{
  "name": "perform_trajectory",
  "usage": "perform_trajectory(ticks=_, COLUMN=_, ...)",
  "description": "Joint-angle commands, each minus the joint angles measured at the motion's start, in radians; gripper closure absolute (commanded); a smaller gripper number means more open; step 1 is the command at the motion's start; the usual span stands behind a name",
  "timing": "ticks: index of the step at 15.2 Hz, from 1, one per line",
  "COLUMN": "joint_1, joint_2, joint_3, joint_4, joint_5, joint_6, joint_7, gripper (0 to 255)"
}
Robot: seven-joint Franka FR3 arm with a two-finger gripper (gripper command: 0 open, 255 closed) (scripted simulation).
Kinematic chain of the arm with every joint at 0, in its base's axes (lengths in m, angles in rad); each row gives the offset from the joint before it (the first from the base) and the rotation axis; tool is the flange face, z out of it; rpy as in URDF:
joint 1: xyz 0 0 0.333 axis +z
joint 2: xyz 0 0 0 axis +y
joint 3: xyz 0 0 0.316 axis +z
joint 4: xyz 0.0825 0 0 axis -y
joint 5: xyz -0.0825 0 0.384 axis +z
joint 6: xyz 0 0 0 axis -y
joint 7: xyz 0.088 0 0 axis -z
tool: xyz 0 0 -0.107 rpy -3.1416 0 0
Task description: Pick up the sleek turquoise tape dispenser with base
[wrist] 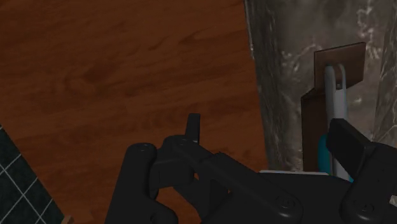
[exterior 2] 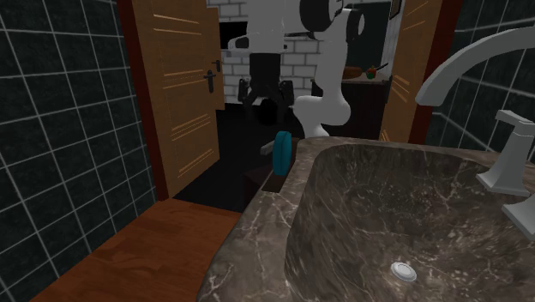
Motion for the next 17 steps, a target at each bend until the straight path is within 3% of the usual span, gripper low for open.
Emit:
perform_trajectory(ticks=1, joint_1=0.020, joint_2=0.041, joint_3=0.017, joint_4=0.042, joint_5=0.006, joint_6=0.017, joint_7=-0.023, gripper=0)
perform_trajectory(ticks=8, joint_1=0.081, joint_2=0.159, joint_3=0.076, joint_4=0.177, joint_5=0.013, joint_6=0.052, joint_7=-0.081, gripper=0)
perform_trajectory(ticks=17, joint_1=0.083, joint_2=0.163, joint_3=0.079, joint_4=0.079, joint_5=0.016, joint_6=0.154, joint_7=-0.086, gripper=0)
